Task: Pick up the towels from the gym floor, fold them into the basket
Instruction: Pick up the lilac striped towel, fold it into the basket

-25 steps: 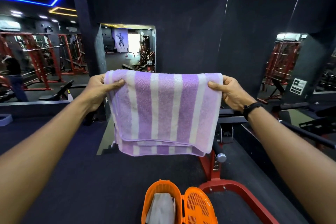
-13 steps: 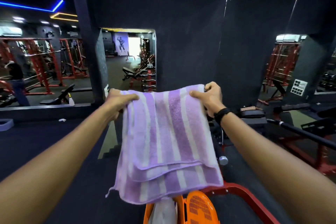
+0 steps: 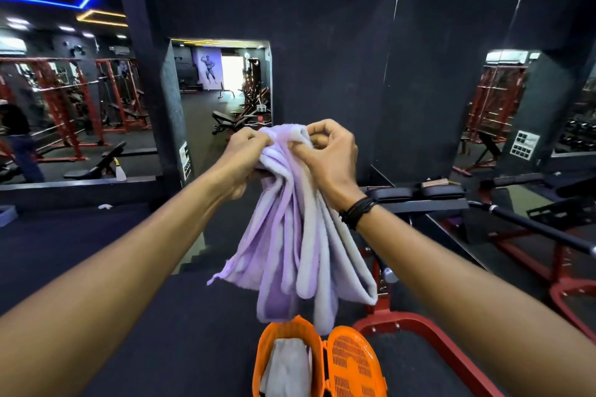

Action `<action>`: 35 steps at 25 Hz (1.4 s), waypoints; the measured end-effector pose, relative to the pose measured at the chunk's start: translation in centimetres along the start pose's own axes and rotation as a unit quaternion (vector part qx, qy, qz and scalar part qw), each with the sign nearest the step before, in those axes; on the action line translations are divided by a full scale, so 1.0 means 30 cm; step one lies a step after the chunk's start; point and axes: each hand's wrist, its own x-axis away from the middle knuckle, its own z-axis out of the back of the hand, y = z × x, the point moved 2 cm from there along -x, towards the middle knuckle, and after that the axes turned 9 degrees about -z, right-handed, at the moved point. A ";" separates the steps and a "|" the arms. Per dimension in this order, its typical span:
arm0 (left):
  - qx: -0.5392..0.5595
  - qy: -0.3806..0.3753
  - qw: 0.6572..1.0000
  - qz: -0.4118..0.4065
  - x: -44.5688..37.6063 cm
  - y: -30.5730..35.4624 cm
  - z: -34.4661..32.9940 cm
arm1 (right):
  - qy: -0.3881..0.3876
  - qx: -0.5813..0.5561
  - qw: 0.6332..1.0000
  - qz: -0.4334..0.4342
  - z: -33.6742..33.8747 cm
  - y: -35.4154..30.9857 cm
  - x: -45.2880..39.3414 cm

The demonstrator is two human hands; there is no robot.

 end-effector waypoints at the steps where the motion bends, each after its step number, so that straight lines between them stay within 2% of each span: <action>1: 0.015 -0.020 1.000 0.008 0.005 0.008 -0.009 | 0.005 0.006 1.000 0.011 0.005 -0.005 0.005; 2: 0.033 -0.058 0.997 0.027 0.008 0.016 -0.016 | -0.016 0.019 0.999 0.028 0.004 -0.006 0.011; 4: -0.010 -0.135 0.988 0.072 0.001 0.023 -0.013 | -0.117 0.047 0.991 0.045 -0.010 0.001 0.027; 6: -0.054 -0.110 0.990 0.075 -0.021 0.002 0.015 | -0.249 0.032 0.968 0.015 -0.016 0.027 0.042; 7: -0.060 -0.088 0.992 0.070 -0.026 -0.010 0.034 | -0.294 0.001 0.956 -0.011 -0.007 0.039 0.043; 8: -0.054 -0.086 0.993 0.059 -0.031 -0.020 0.053 | -0.306 -0.043 0.950 -0.036 0.011 0.047 0.035; 11: 0.038 -0.201 0.979 -0.020 -0.035 0.006 0.097 | -0.199 -0.153 0.966 -0.061 0.117 0.084 -0.048; 12: 0.071 -0.234 0.969 -0.042 -0.033 0.032 0.106 | -0.190 -0.162 0.967 -0.057 0.149 0.101 -0.076; 15: 0.130 -0.260 0.951 -0.107 -0.027 0.117 0.107 | -0.319 -0.131 0.936 -0.065 0.169 0.132 -0.089; 18: 0.177 -0.227 0.944 -0.160 -0.046 0.155 0.111 | -0.396 -0.045 0.916 -0.055 0.133 0.172 -0.041; 20: 0.230 -0.183 0.942 -0.162 -0.051 0.150 0.126 | -0.430 0.035 0.898 -0.086 0.120 0.224 -0.001; 22: 0.265 -0.118 0.944 -0.156 -0.052 0.129 0.158 | -0.461 0.078 0.871 -0.151 0.132 0.286 0.035; 25: 0.247 -0.003 0.959 -0.141 -0.065 0.070 0.233 | -0.414 -0.065 0.868 -0.267 0.179 0.334 0.036; 28: 0.176 0.080 0.974 -0.117 -0.077 0.000 0.313 | -0.385 -0.129 0.871 -0.276 0.218 0.317 -0.023; 30: 0.111 0.065 0.989 -0.077 -0.066 -0.039 0.358 | -0.380 -0.085 0.885 -0.257 0.240 0.283 -0.072; 32: 0.064 -0.015 0.998 -0.005 -0.051 -0.084 0.402 | -0.386 -0.021 0.892 -0.234 0.262 0.247 -0.131; 35: -0.038 -0.147 0.983 0.104 -0.019 -0.130 0.442 | -0.407 0.095 0.887 -0.197 0.279 0.184 -0.203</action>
